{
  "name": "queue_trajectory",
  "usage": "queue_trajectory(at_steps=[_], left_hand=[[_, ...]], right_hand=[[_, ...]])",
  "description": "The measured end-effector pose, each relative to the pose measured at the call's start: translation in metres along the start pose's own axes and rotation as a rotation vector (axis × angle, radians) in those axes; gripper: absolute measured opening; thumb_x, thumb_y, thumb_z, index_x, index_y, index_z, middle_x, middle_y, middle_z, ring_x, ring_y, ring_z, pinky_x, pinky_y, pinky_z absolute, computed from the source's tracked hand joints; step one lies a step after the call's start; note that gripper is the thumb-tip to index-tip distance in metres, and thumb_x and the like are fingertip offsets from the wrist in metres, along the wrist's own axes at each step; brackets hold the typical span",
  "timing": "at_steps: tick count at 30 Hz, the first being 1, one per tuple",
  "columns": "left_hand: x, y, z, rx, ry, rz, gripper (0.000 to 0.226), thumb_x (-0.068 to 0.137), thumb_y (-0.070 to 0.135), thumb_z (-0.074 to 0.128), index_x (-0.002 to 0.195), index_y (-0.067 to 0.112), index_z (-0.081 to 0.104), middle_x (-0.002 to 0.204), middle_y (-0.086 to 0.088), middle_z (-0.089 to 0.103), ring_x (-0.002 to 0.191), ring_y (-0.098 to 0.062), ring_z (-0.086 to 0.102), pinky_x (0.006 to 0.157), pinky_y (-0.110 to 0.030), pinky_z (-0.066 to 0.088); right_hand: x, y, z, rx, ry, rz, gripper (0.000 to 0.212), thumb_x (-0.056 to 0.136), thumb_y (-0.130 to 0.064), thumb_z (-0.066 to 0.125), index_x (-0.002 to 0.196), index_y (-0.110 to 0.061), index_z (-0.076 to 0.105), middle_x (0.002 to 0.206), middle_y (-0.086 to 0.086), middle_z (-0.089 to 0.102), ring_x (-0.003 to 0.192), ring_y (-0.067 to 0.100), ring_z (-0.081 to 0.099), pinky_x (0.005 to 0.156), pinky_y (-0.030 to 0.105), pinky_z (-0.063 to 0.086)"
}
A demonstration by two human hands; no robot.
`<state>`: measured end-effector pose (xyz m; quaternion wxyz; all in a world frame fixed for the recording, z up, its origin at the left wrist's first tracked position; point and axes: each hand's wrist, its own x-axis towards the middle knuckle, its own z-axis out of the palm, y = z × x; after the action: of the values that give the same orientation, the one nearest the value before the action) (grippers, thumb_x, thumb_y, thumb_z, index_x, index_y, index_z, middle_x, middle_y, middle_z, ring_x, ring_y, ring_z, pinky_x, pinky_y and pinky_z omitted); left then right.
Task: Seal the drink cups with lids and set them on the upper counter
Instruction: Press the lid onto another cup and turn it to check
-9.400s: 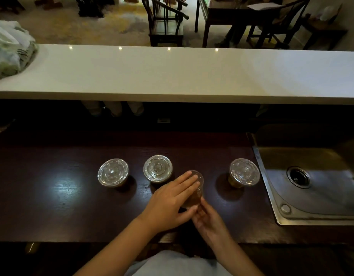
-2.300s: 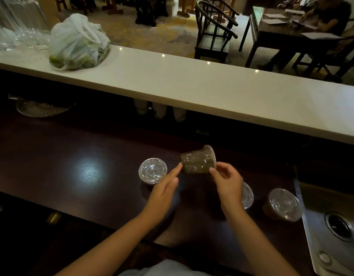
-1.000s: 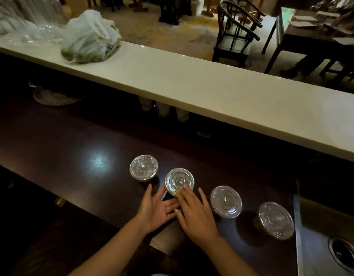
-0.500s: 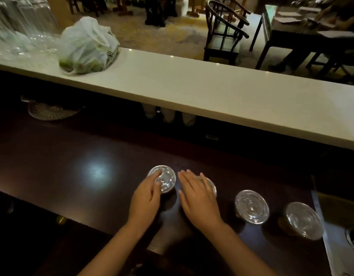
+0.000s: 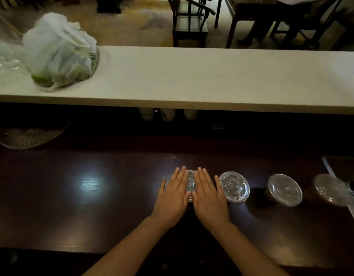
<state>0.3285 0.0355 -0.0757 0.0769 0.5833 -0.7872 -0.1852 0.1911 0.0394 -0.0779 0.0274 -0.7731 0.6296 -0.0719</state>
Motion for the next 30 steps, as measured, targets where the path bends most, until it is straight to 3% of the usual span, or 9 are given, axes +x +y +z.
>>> queue_trajectory(at_steps=[5, 9, 12, 14, 17, 21, 23, 26, 30], left_hand=[[0.001, -0.007, 0.006, -0.029, 0.083, 0.053, 0.056, 0.093, 0.038, 0.016, 0.144, 0.014, 0.010, 0.153, 0.000, 0.012, 0.141, -0.014, 0.007, 0.110, -0.044, 0.020], [0.006, -0.020, -0.005, 0.032, -0.018, 0.161, 0.058, 0.091, 0.044, 0.007, 0.143, 0.020, -0.004, 0.152, 0.008, -0.008, 0.140, -0.007, -0.010, 0.114, -0.040, 0.007], [0.014, -0.044, -0.023, 0.097, -0.078, 0.323, 0.060, 0.094, 0.049, 0.017, 0.146, 0.022, 0.002, 0.153, 0.010, -0.005, 0.140, -0.006, -0.007, 0.112, -0.037, 0.003], [0.018, -0.061, -0.031, 0.170, -0.059, 0.366, 0.058, 0.095, 0.042, 0.026, 0.147, 0.022, 0.012, 0.154, 0.007, 0.006, 0.141, -0.009, 0.002, 0.112, -0.040, 0.009], [0.010, -0.063, -0.035, 0.145, 0.146, 0.181, 0.057, 0.090, 0.035, 0.032, 0.143, 0.014, 0.027, 0.150, 0.000, 0.024, 0.138, -0.013, 0.021, 0.106, -0.047, 0.033], [-0.017, -0.033, -0.014, -0.065, 0.276, -0.064, 0.063, 0.088, 0.038, 0.030, 0.144, 0.010, 0.023, 0.151, 0.000, 0.017, 0.139, -0.008, 0.011, 0.109, -0.041, 0.018], [-0.026, -0.022, -0.001, -0.061, 0.256, -0.078, 0.063, 0.090, 0.043, 0.026, 0.146, 0.013, 0.018, 0.152, 0.001, 0.014, 0.140, -0.010, 0.006, 0.109, -0.043, 0.020], [-0.028, -0.013, 0.012, -0.093, 0.240, -0.154, 0.068, 0.092, 0.057, 0.002, 0.146, 0.017, 0.012, 0.154, 0.003, 0.007, 0.142, -0.012, 0.003, 0.110, -0.043, 0.026], [-0.026, -0.012, 0.017, -0.098, 0.254, -0.173, 0.060, 0.095, 0.049, 0.016, 0.146, 0.016, 0.019, 0.153, 0.001, 0.018, 0.140, -0.008, 0.005, 0.105, -0.043, 0.033]], right_hand=[[0.001, 0.000, -0.001, 0.016, -0.014, -0.017, 0.059, 0.099, -0.030, 0.006, 0.136, 0.000, 0.041, 0.143, 0.015, 0.041, 0.135, 0.022, 0.026, 0.112, 0.039, 0.009], [-0.002, -0.012, 0.000, 0.120, -0.022, 0.079, 0.060, 0.100, -0.035, 0.008, 0.135, 0.001, 0.040, 0.141, 0.018, 0.044, 0.133, 0.024, 0.033, 0.111, 0.035, 0.013], [-0.014, -0.023, 0.006, 0.178, 0.014, 0.103, 0.058, 0.098, -0.039, 0.018, 0.133, 0.001, 0.039, 0.138, 0.021, 0.046, 0.129, 0.029, 0.042, 0.107, 0.032, 0.018], [-0.024, -0.029, 0.007, 0.216, 0.004, 0.085, 0.061, 0.099, -0.037, 0.011, 0.129, 0.002, 0.048, 0.134, 0.021, 0.051, 0.121, 0.030, 0.051, 0.102, 0.027, 0.033], [-0.029, -0.026, 0.002, 0.293, 0.047, 0.036, 0.046, 0.088, -0.020, 0.032, 0.119, 0.000, 0.059, 0.124, 0.019, 0.059, 0.109, 0.029, 0.061, 0.083, 0.031, 0.054], [-0.011, -0.011, -0.002, 0.314, 0.126, -0.137, 0.050, 0.084, -0.012, 0.036, 0.132, -0.002, 0.046, 0.138, 0.013, 0.048, 0.131, 0.023, 0.039, 0.105, 0.031, 0.030], [0.003, -0.006, -0.005, 0.263, 0.077, -0.233, 0.055, 0.085, -0.019, 0.039, 0.138, -0.006, 0.035, 0.145, 0.009, 0.039, 0.137, 0.018, 0.027, 0.108, 0.032, 0.020], [0.017, -0.001, -0.001, 0.194, -0.031, -0.287, 0.056, 0.087, -0.027, 0.038, 0.140, -0.009, 0.030, 0.148, 0.004, 0.032, 0.137, 0.016, 0.027, 0.108, 0.031, 0.016], [0.014, 0.003, 0.017, 0.233, -0.072, -0.247, 0.057, 0.090, -0.028, 0.033, 0.145, -0.015, 0.022, 0.153, 0.000, 0.023, 0.141, 0.007, 0.009, 0.108, 0.030, 0.012]])
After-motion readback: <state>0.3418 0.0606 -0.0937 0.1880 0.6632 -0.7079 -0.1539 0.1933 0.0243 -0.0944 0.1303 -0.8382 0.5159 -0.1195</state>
